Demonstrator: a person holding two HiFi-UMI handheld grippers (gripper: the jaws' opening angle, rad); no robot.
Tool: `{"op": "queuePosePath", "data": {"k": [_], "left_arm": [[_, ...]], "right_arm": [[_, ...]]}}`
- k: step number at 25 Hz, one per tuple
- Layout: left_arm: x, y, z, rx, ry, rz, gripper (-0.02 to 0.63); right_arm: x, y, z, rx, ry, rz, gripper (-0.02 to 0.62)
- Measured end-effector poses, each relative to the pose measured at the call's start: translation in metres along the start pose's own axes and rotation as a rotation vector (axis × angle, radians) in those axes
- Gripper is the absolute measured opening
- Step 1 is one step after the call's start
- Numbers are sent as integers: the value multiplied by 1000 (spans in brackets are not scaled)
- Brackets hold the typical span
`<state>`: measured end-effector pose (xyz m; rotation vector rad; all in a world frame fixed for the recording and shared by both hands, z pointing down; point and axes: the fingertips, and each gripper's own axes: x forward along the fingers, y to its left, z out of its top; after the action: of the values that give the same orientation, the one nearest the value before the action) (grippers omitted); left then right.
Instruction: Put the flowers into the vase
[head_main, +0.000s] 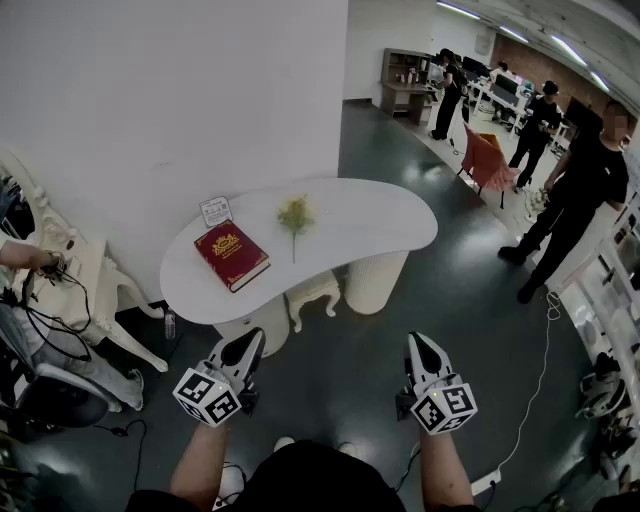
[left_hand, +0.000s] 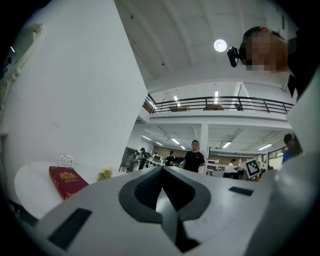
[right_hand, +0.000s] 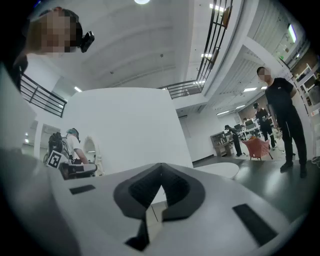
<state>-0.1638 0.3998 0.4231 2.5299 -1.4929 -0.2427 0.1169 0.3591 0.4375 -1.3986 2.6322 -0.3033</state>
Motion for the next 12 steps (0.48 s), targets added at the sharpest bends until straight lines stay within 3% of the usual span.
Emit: {"op": "queuePosePath", "data": {"k": [12], "left_arm": [[30,-23,-11,15,-37,29,9]], "right_arm": [[-27,-43,14,-38,7,34,21]]}}
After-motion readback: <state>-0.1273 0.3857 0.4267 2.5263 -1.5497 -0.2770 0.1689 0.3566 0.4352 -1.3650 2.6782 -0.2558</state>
